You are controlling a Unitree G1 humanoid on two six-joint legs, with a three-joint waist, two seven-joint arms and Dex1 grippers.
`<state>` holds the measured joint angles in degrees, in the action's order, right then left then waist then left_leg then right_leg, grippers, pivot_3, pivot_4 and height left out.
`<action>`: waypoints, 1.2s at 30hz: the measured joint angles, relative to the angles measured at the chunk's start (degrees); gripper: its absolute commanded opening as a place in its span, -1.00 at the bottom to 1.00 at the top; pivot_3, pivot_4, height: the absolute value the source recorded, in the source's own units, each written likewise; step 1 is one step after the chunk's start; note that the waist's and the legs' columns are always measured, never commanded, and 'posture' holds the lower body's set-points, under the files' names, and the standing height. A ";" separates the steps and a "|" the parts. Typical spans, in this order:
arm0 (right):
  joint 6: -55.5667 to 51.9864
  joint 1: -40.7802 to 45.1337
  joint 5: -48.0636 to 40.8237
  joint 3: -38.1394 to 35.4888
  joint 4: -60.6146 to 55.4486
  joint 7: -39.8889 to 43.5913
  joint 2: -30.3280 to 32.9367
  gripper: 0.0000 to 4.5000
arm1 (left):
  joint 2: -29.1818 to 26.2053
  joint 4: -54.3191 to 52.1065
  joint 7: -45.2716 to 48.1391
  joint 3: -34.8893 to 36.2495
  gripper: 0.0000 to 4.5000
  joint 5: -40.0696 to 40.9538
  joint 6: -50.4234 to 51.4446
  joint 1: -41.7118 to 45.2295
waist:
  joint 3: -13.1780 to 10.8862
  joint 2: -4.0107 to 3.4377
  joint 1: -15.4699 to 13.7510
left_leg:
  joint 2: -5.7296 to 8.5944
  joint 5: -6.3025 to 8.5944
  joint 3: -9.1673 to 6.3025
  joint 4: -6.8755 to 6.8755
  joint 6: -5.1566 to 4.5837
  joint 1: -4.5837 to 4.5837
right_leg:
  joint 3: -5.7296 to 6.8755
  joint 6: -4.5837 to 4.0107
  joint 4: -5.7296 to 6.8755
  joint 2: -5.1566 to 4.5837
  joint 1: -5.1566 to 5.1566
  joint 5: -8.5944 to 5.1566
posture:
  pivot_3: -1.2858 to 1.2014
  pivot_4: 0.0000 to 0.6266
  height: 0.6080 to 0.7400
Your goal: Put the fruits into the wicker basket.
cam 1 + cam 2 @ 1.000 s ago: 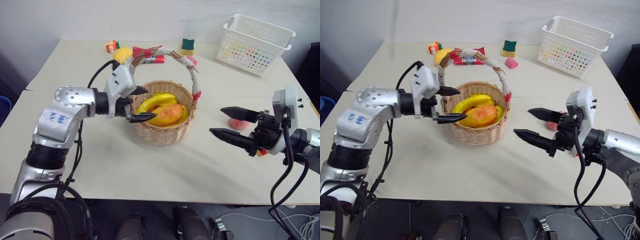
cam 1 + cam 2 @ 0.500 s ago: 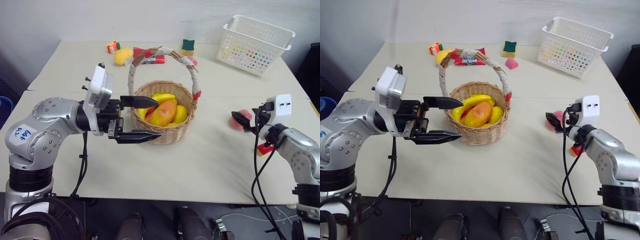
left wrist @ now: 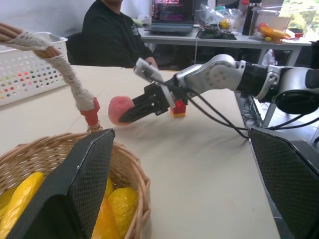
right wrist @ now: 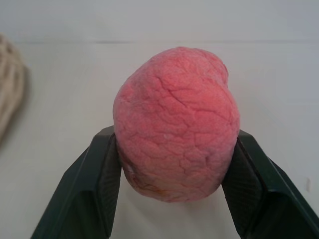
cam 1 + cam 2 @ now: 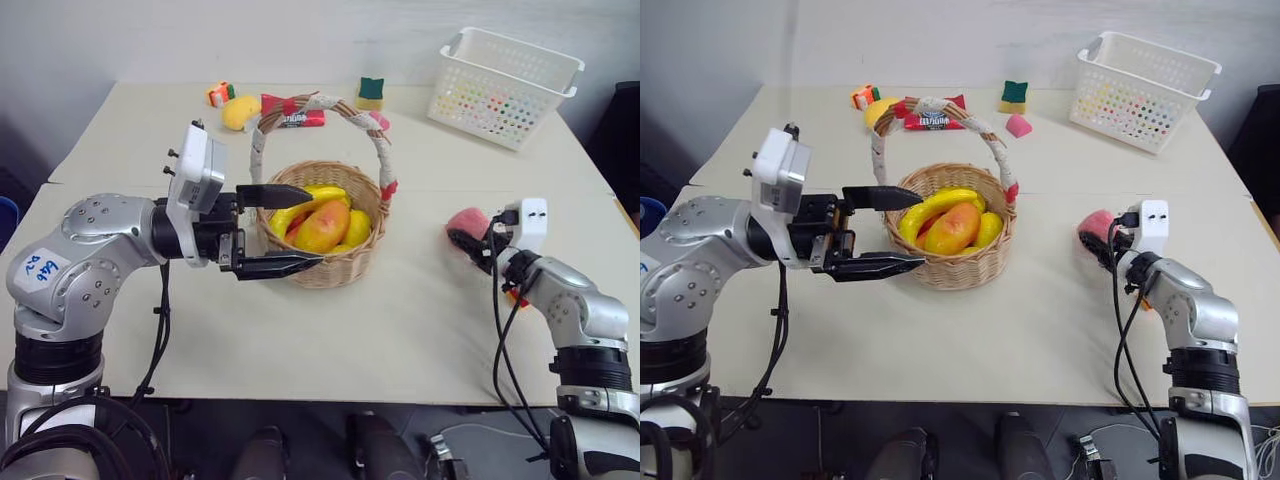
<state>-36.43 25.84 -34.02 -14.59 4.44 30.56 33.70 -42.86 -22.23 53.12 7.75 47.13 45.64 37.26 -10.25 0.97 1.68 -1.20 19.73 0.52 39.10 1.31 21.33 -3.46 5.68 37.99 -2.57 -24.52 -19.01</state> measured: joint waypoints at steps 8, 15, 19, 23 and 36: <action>-13.90 -6.66 -22.97 2.86 -31.41 16.25 7.80 0.02 | -2.50 1.23 -0.51 3.14 1.00 0.05 -0.06 -1.85 | 0.00 0.01 0.28 | -0.01 0.02 -0.14 0.02 -0.02 -0.06 | 0.03 0.01 -0.15 -0.01 0.10 0.01 | 0.03 -0.52 1.00; -14.47 12.44 -16.58 15.81 -26.73 4.23 -6.21 0.02 | -2.67 2.81 -0.46 3.44 1.00 0.04 -0.73 -0.35 | 0.00 0.01 0.67 | 0.03 -0.05 -0.19 0.00 0.10 0.00 | 0.02 0.00 -0.07 -0.06 -0.05 0.01 | 0.03 -0.52 1.00; -13.07 17.72 -8.32 21.22 -17.80 -0.57 -12.18 0.61 | -2.68 2.79 -0.52 3.42 1.00 -0.06 -1.19 -0.46 | 0.00 0.01 0.67 | 0.03 -0.04 -0.23 -0.01 0.09 0.19 | 0.07 0.00 -0.02 -0.13 -0.12 0.01 | 0.03 -0.52 1.00; -12.78 17.45 -5.88 20.71 -16.37 -1.22 -12.69 0.99 | -2.88 2.72 -0.84 3.57 1.00 -0.06 -1.30 -1.77 | 0.00 0.01 0.28 | 0.12 0.01 -0.26 0.00 0.01 0.32 | 0.15 0.01 -0.12 -0.28 -0.16 0.01 | 0.03 -0.52 1.00; -20.79 4.44 -19.23 1.14 -32.61 -7.92 0.00 0.99 | -3.19 2.42 -1.69 4.99 1.00 -0.07 -1.94 -3.01 | 0.00 0.01 0.51 | 0.22 -0.04 -0.23 -0.01 -0.06 0.11 | 0.05 0.03 -0.13 -0.26 -0.06 0.02 | 0.03 -0.52 1.00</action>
<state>-57.22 30.28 -53.25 -13.44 -28.17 22.64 33.71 -46.05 -19.81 51.43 12.73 47.06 43.71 34.25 -10.24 0.98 2.19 -0.98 19.70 0.29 39.09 1.26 21.44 -3.41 5.71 37.86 -2.82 -24.57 -18.99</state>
